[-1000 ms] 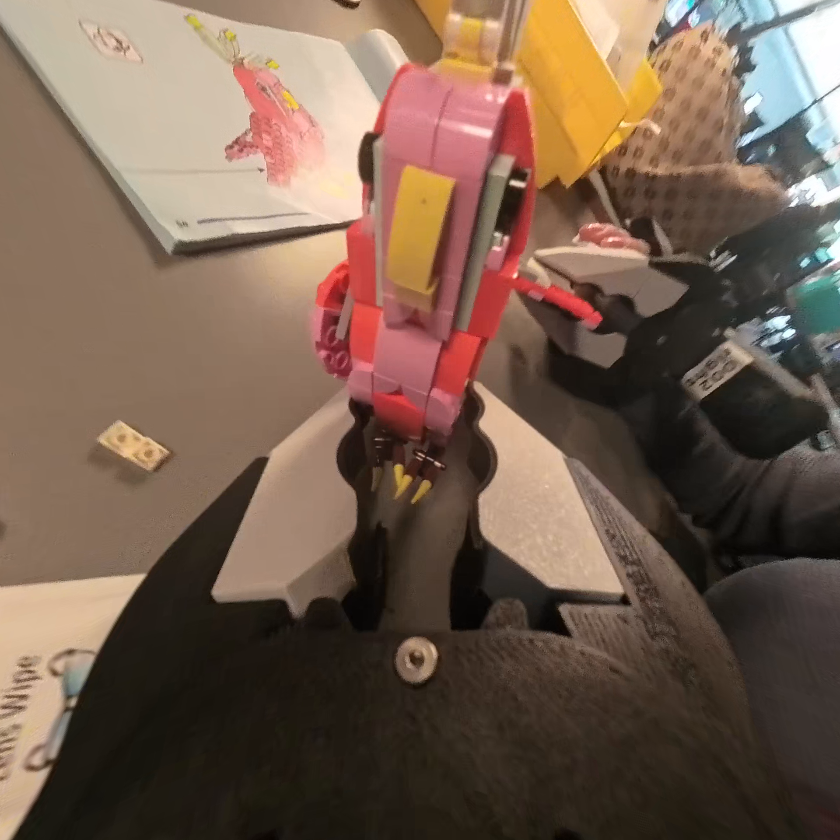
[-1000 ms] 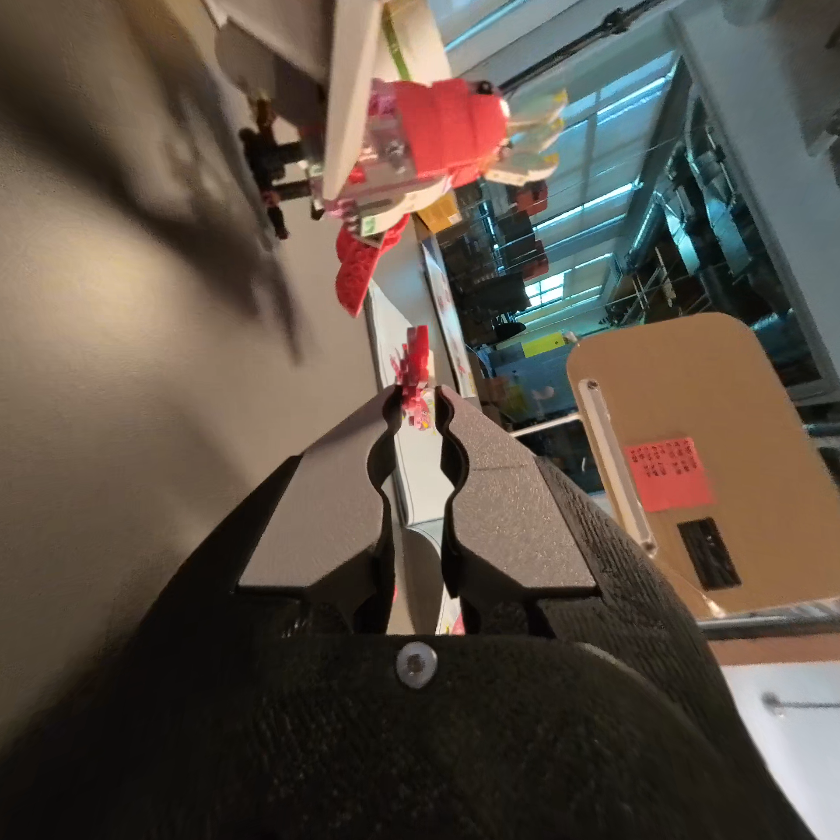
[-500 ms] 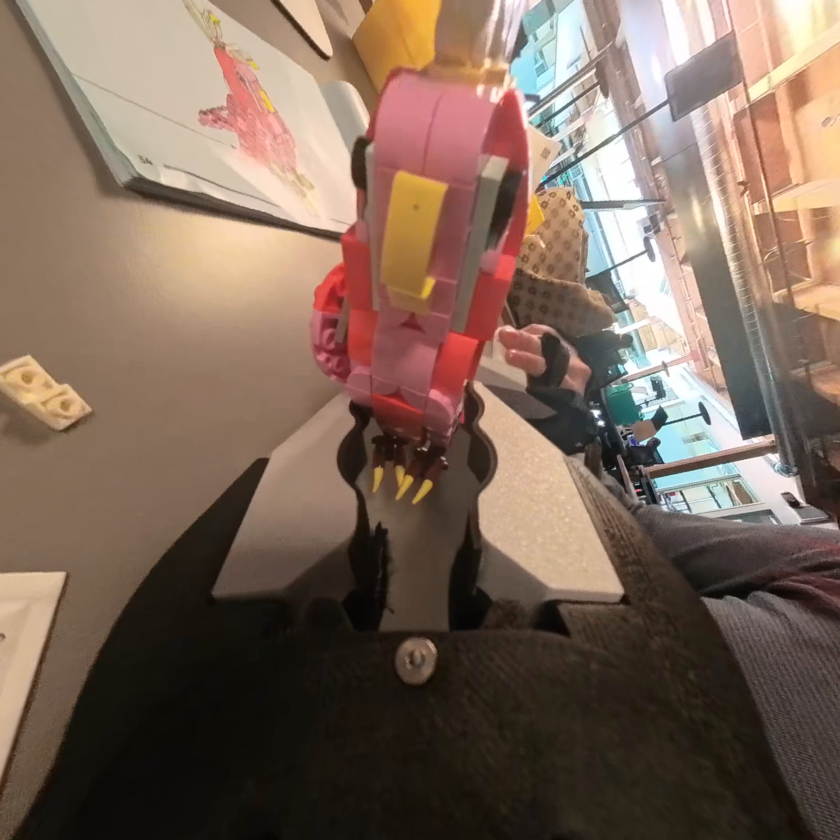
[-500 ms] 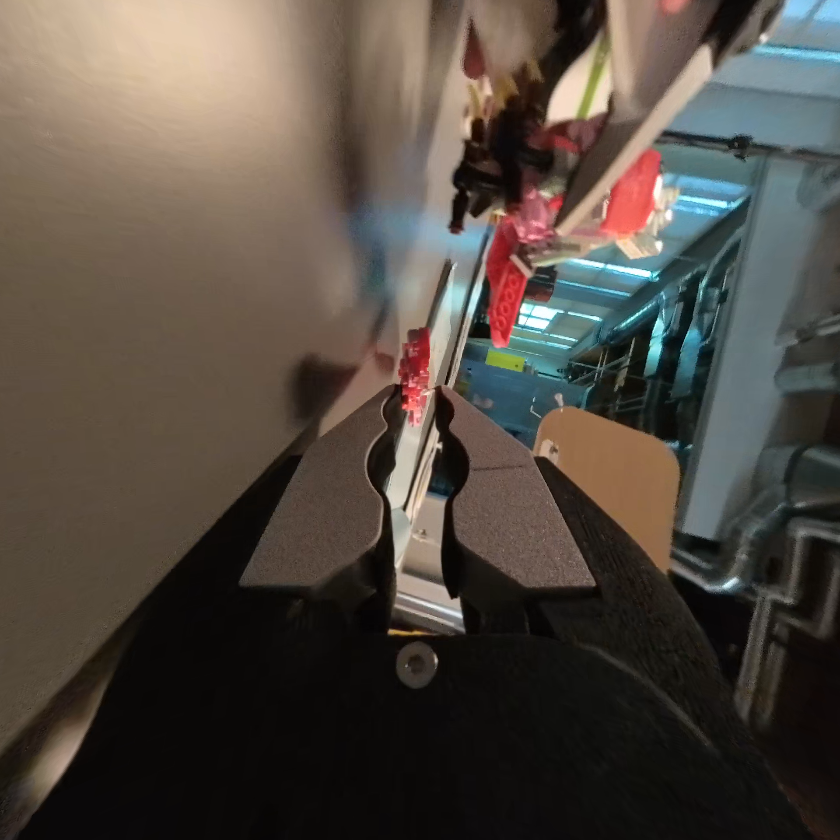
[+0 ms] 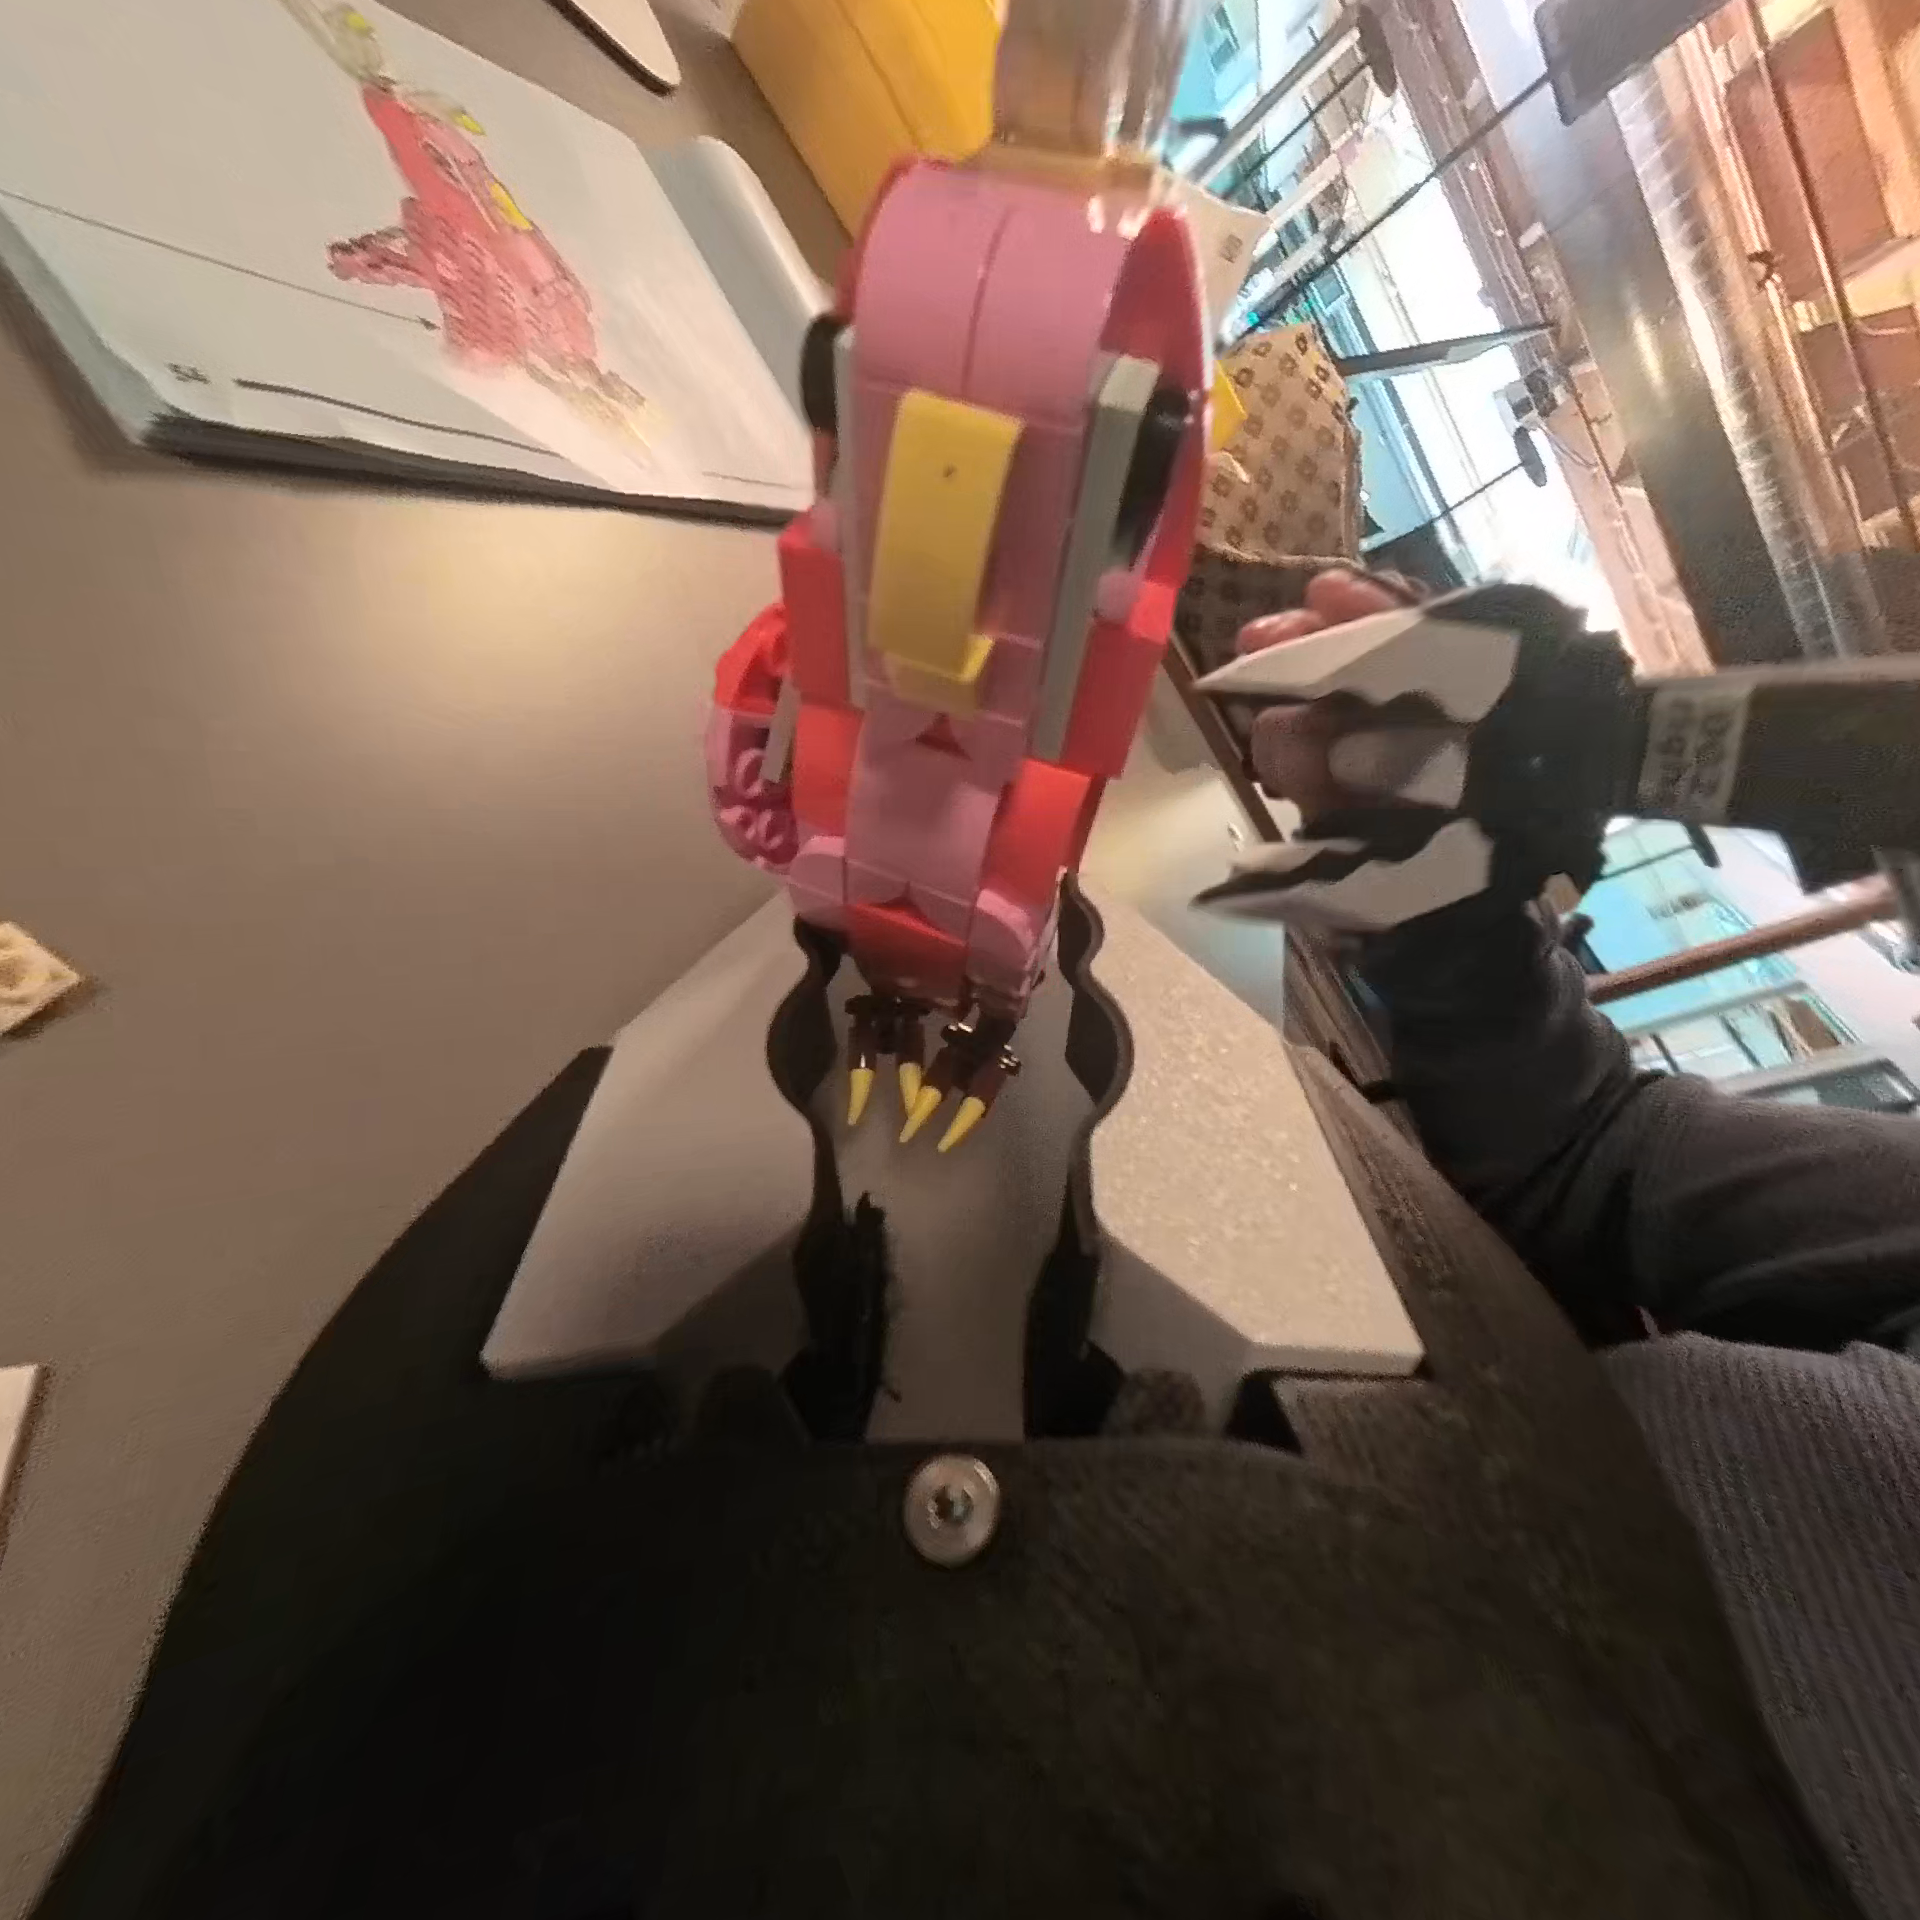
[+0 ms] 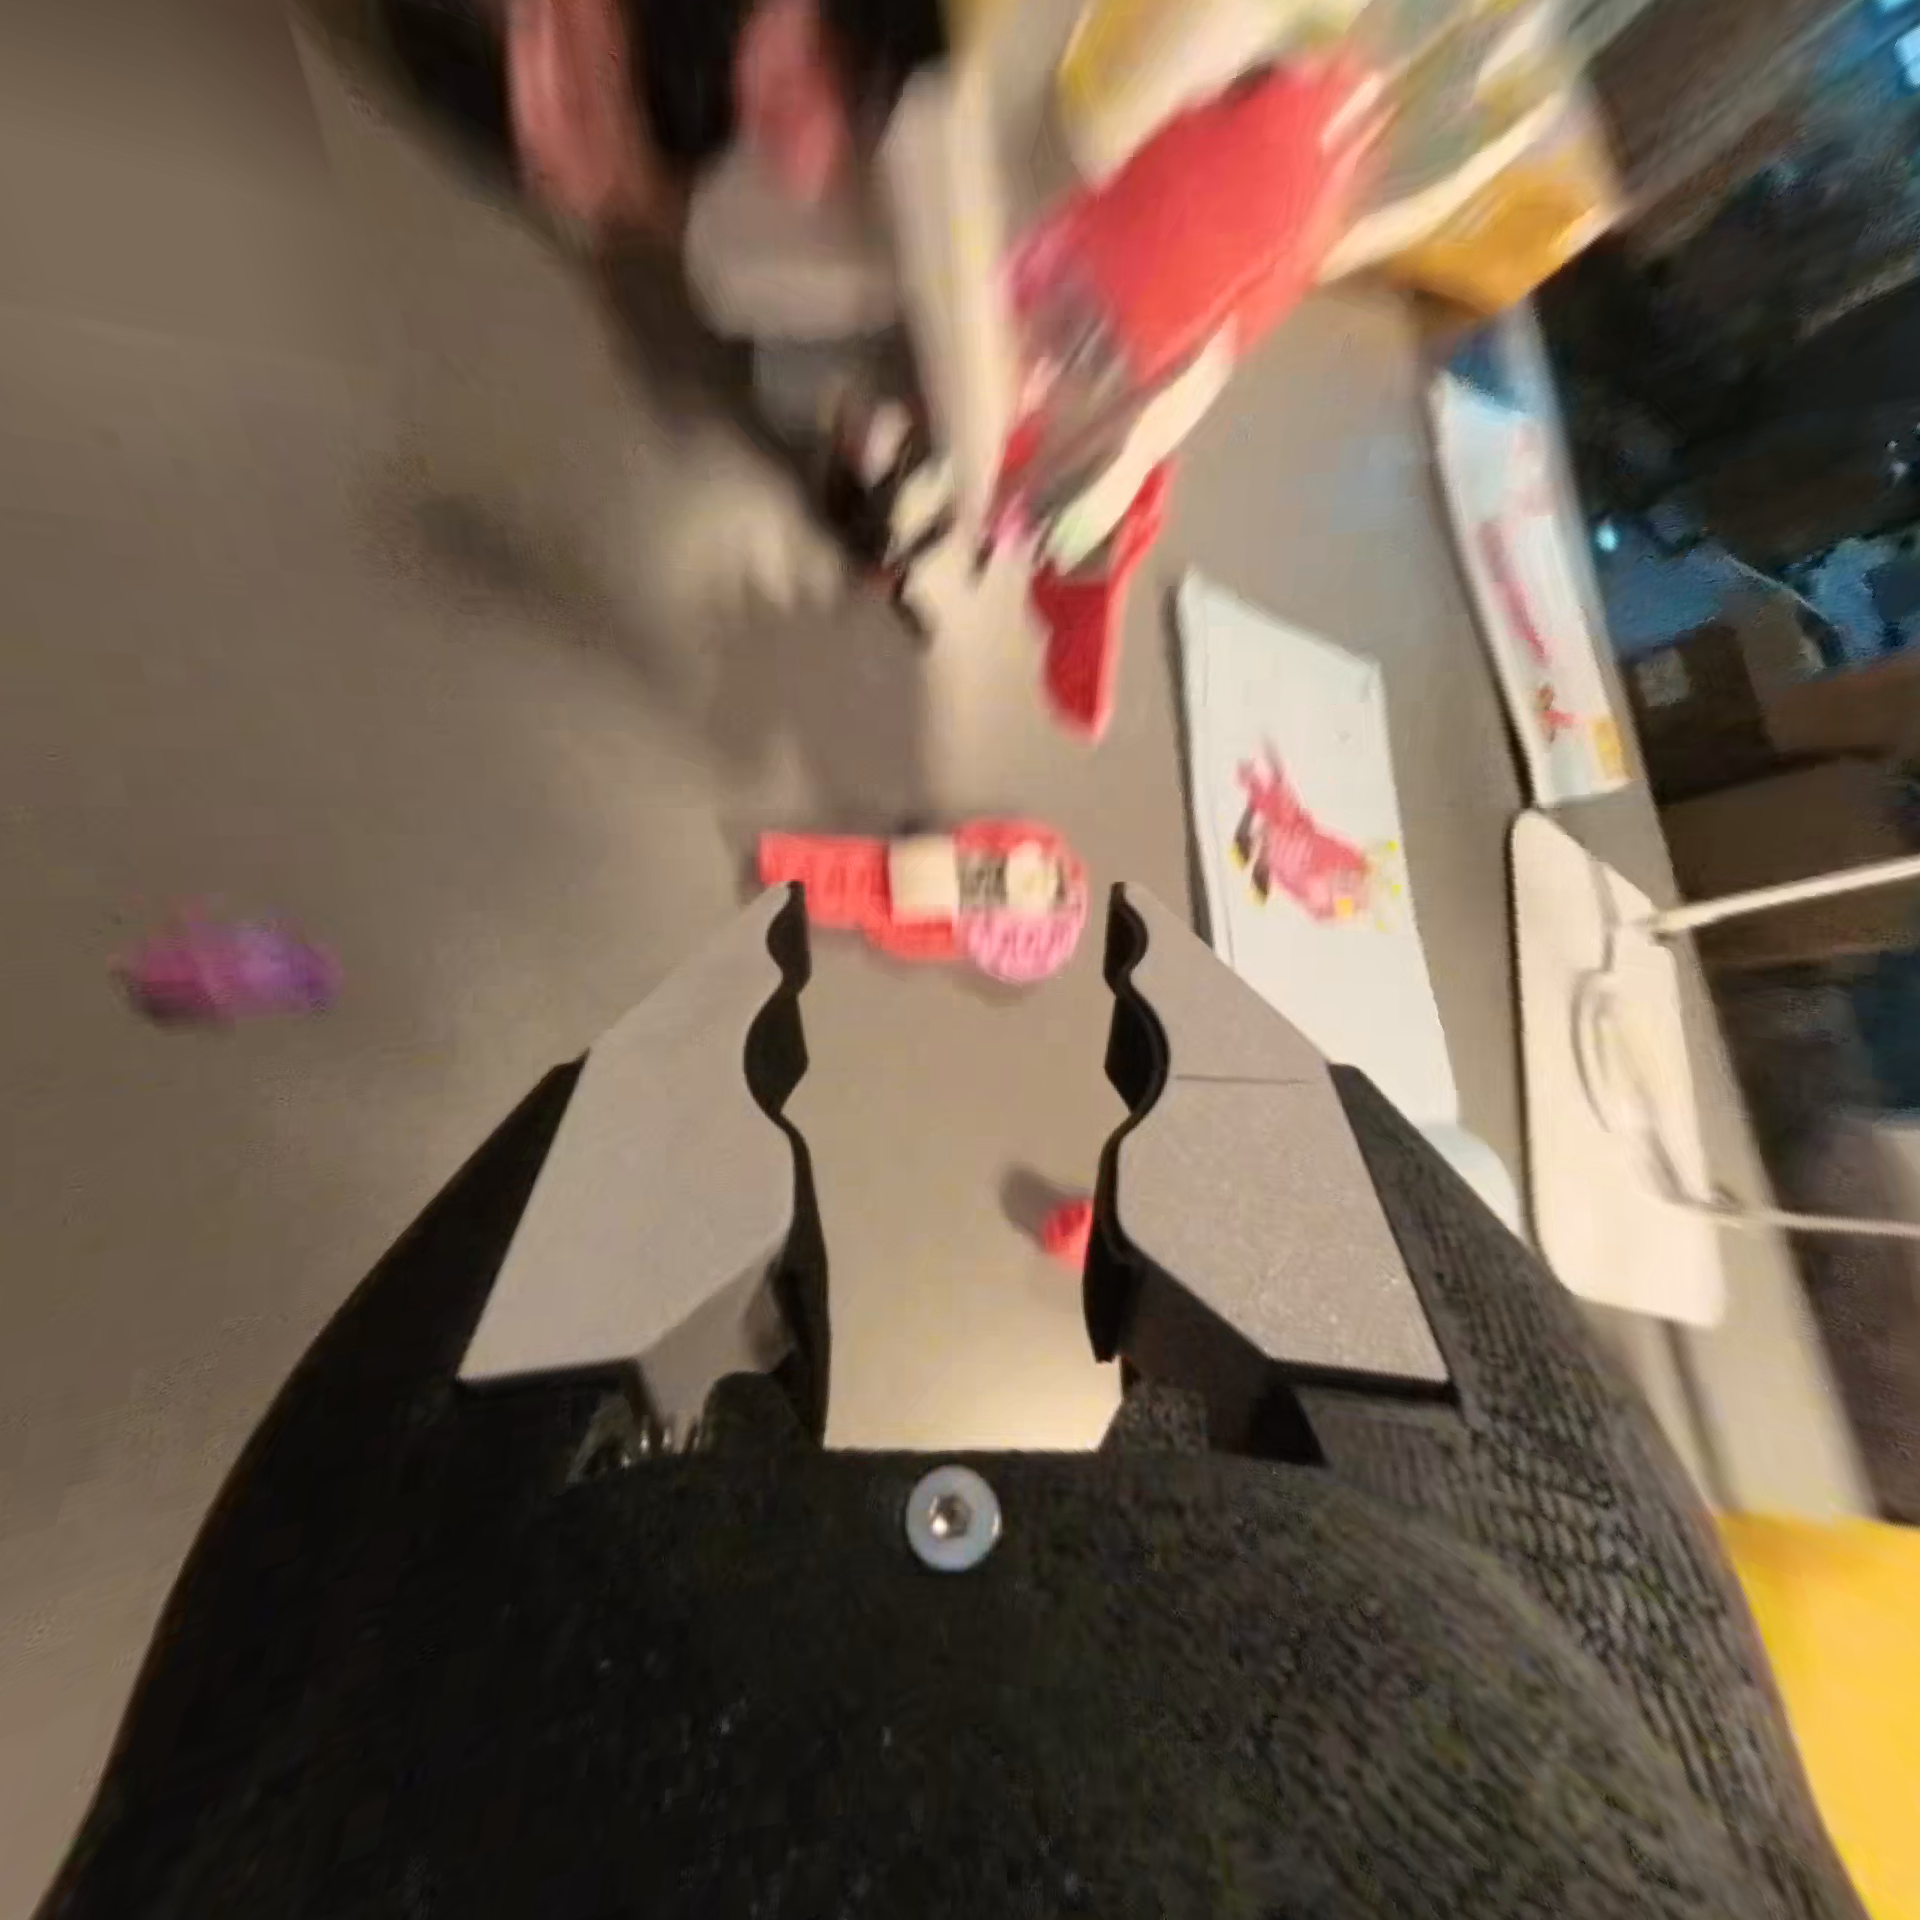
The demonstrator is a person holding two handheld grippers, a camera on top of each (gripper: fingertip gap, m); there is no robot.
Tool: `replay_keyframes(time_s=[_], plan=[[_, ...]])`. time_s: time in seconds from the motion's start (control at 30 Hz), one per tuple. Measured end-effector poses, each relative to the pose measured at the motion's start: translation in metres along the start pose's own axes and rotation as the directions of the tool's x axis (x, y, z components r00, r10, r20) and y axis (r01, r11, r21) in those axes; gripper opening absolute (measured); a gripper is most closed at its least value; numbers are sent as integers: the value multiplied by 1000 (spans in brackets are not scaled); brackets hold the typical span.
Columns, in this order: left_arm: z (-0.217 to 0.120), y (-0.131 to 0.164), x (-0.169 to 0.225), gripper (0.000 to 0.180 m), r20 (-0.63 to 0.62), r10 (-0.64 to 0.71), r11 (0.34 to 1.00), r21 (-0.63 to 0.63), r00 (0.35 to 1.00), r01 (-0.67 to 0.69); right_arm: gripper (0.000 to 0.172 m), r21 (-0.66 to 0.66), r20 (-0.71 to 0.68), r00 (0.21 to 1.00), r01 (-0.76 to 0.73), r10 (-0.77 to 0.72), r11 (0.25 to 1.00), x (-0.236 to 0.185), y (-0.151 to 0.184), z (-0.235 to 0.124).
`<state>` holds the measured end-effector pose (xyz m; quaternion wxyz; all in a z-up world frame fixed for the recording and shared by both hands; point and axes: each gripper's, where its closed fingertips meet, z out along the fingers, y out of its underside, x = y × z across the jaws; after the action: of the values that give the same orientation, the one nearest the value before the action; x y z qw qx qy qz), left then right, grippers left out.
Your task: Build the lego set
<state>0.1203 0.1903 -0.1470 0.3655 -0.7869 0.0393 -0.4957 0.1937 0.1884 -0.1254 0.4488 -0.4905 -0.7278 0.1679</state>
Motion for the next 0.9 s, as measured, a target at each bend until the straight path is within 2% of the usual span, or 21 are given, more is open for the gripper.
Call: replay_keyframes(time_s=[0.03, 0.1, 0.17, 0.27, 0.47, 0.57, 0.77, 0.9], plan=[[0, 2, 3, 40, -19, 3, 1000, -14, 1000, -3, 45, 105, -8, 998, -54, 55, 993, 5, -22, -3], [1, 8, 9, 40, -58, 9, 999, -53, 998, -12, 33, 195, -8, 1000, -12, 14, 981, 4, -53, 0], [3, 14, 15, 40, -99, 10, 995, -97, 995, -20, 26, 149, -21, 994, 113, -111, 982, 0, -64, 13], [-1, 27, 33, 40, -227, -11, 984, -176, 974, -30, 6, 114, 5, 965, 261, -264, 958, -6, -72, 29], [-4, 41, 44, 41, -297, -17, 966, -252, 955, -60, 12, 141, 107, 954, 263, -279, 954, -11, -78, 37], [-4, 39, 43, 41, -293, -33, 968, -247, 956, -42, 9, 96, 141, 940, 299, -311, 949, -14, -74, 35], [-2, 40, 38, 41, -255, -42, 966, -257, 966, -26, 8, 38, 116, 910, 396, -397, 918, -13, -73, 37], [-1, 41, 37, 41, -245, -34, 965, -261, 969, -32, 8, 30, 137, 909, 394, -394, 919, -16, -69, 42]])
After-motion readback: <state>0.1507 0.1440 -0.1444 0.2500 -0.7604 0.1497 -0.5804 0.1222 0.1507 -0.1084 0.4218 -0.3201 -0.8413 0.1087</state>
